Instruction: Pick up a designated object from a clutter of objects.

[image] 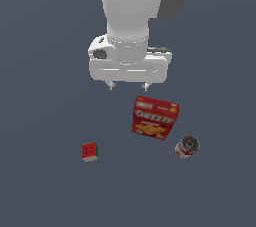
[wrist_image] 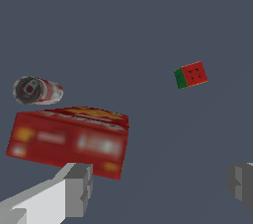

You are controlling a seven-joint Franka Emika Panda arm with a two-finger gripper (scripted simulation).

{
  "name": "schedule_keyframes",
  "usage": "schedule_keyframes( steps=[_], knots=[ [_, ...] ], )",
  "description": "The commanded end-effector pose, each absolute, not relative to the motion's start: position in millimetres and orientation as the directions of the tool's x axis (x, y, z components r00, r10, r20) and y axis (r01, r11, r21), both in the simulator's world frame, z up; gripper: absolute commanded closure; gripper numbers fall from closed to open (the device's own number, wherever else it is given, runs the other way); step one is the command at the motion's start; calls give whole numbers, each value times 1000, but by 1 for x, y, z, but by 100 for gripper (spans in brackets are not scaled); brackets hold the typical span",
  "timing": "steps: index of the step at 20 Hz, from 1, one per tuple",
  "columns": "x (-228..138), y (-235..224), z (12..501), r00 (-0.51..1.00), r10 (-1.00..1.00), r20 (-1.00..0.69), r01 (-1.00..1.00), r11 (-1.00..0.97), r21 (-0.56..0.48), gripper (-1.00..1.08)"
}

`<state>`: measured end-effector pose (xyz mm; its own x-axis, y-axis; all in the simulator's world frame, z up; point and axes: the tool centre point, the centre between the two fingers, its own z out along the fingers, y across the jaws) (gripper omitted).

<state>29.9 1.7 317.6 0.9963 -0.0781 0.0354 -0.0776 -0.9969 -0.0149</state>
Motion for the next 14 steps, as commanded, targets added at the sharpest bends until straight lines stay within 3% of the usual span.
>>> schedule_keyframes(
  steps=[1,14],
  knots=[
    [37,-4,310,991,-130,32,-129,-991,-20,-92],
    [84,-49,247,858,-514,3,-513,-857,-40,-92]
  ],
)
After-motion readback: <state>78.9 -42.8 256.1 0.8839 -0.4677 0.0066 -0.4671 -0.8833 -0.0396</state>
